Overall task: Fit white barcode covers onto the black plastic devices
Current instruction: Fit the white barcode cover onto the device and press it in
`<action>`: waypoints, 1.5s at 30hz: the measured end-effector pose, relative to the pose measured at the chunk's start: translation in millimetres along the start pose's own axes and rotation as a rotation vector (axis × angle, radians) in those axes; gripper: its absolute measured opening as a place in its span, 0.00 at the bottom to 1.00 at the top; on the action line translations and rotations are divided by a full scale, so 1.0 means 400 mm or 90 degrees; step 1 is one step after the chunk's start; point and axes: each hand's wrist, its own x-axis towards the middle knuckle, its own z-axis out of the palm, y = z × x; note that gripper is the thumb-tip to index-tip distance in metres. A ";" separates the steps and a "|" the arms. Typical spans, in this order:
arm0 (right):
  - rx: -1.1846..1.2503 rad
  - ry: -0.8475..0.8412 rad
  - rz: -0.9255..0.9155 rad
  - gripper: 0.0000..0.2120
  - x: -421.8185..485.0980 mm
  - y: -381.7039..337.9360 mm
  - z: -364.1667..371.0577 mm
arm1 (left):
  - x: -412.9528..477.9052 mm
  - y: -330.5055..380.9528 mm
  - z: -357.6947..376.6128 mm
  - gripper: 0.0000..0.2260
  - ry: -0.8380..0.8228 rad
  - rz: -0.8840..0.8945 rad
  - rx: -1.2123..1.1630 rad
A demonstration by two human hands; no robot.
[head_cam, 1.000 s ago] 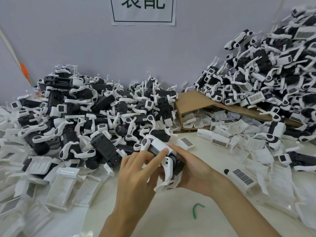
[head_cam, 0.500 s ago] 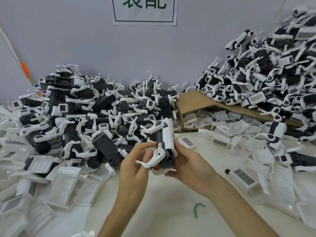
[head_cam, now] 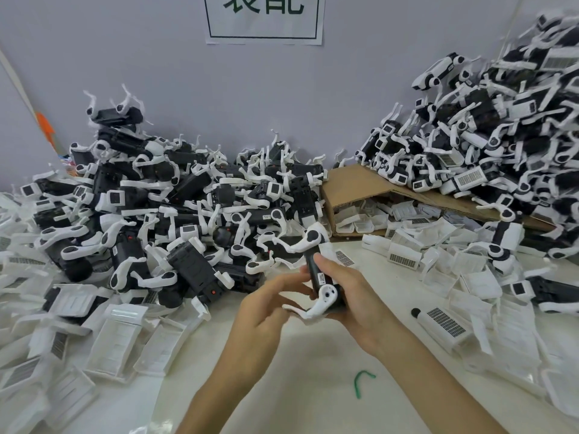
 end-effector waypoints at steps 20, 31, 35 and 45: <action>-0.174 -0.065 -0.136 0.14 -0.016 0.024 0.026 | 0.005 -0.008 0.001 0.14 -0.049 -0.105 -0.165; -0.208 -0.018 -0.217 0.11 -0.017 0.026 0.027 | 0.002 -0.020 0.010 0.13 0.005 -0.041 -0.152; -0.241 -0.002 -0.214 0.15 -0.016 0.031 0.023 | 0.000 -0.009 0.005 0.08 -0.017 -0.056 -0.176; -0.116 0.044 -0.194 0.22 0.008 -0.006 -0.023 | -0.003 0.053 -0.058 0.26 0.101 -0.173 -0.375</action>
